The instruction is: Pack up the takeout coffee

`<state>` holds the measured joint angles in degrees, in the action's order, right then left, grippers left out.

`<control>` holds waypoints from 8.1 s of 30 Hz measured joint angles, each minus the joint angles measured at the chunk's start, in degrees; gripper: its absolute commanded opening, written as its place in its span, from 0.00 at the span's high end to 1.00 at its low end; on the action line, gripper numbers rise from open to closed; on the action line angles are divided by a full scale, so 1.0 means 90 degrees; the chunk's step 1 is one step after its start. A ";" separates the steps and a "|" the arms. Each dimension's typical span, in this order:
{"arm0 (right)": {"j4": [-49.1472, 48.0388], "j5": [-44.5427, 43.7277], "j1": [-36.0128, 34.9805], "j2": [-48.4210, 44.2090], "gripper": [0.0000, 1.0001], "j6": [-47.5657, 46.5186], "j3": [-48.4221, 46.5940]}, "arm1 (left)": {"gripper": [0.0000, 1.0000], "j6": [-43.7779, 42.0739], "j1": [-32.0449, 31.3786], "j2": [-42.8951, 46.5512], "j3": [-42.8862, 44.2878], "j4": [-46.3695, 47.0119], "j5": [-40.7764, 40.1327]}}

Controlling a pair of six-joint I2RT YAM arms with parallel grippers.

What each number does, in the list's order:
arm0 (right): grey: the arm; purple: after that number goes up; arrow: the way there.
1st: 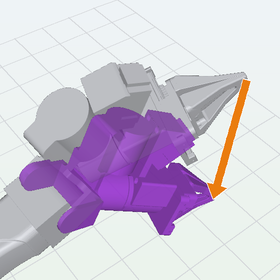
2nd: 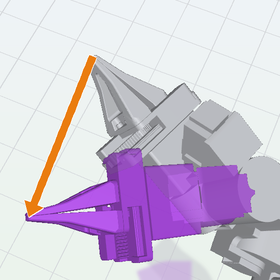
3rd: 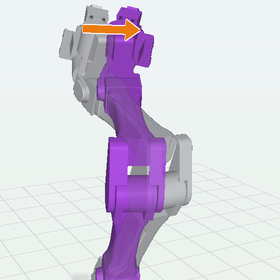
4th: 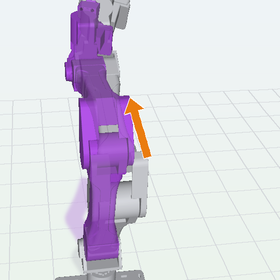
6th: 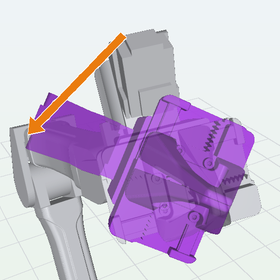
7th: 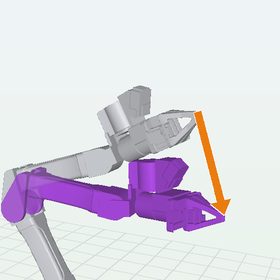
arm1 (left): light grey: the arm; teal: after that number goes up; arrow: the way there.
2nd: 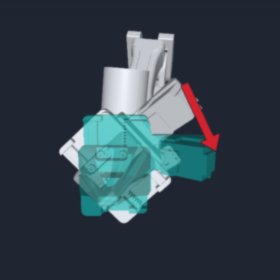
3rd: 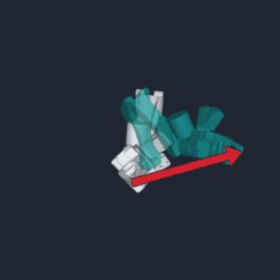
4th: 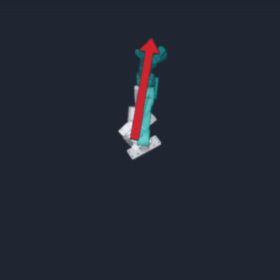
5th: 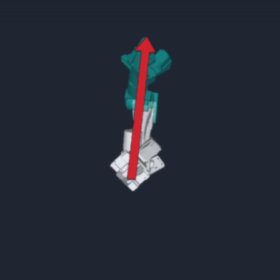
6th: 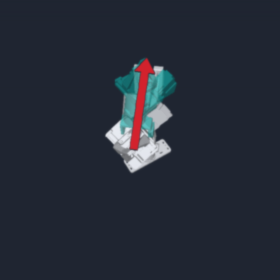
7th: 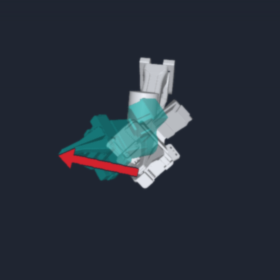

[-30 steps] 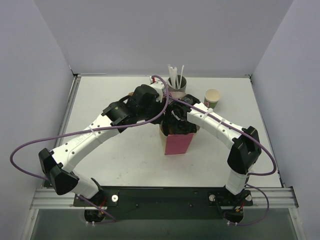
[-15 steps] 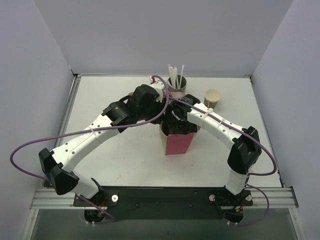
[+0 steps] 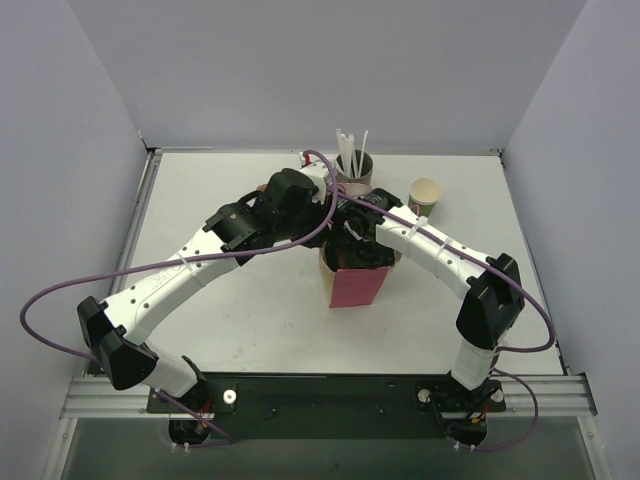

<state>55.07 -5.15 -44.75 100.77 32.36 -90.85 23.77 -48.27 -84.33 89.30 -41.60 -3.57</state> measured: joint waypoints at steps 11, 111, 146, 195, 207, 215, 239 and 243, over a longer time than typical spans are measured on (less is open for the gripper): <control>0.0053 0.0000 0.0005 -0.0010 0.06 0.0010 0.0000 | 1.00 0.0002 0.0000 0.0000 0.0000 0.0022 0.0051; -0.0036 0.0027 0.0146 -0.0435 0.02 -0.0469 0.0158 | 1.00 -0.0092 0.0131 -0.0015 -0.0080 -0.0172 -0.0933; 0.0216 0.0044 0.0175 -0.0544 0.03 0.0119 -0.0702 | 1.00 -0.0345 0.0131 -0.0015 0.0134 -0.0104 -0.0561; -0.0809 0.0085 -0.0080 -0.1734 0.10 0.0503 0.0682 | 1.00 -0.1277 0.0063 0.0321 -0.0158 0.0194 -0.0546; -0.1226 0.0809 -0.0068 -0.1027 0.05 0.0454 0.1078 | 1.00 -0.0316 -0.0551 0.0311 -0.0335 0.0070 -0.1467; -0.1005 0.0930 -0.0080 -0.0418 0.06 0.0401 0.1078 | 1.00 -0.0194 -0.0605 0.0459 -0.0551 0.0092 -0.1396; 0.0716 0.0967 -0.0131 -0.0024 0.80 0.0379 -0.1416 | 1.00 -0.0551 -0.0760 0.0738 -0.0423 0.0583 -0.1523; 0.1018 0.0998 -0.0049 0.0017 0.80 0.0381 -0.1780 | 1.00 -0.0622 -0.0806 0.0736 -0.0403 0.0663 -0.1644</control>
<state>64.23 3.84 -45.19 100.92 35.79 -106.87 18.17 -55.53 -77.71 85.67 -35.64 -18.37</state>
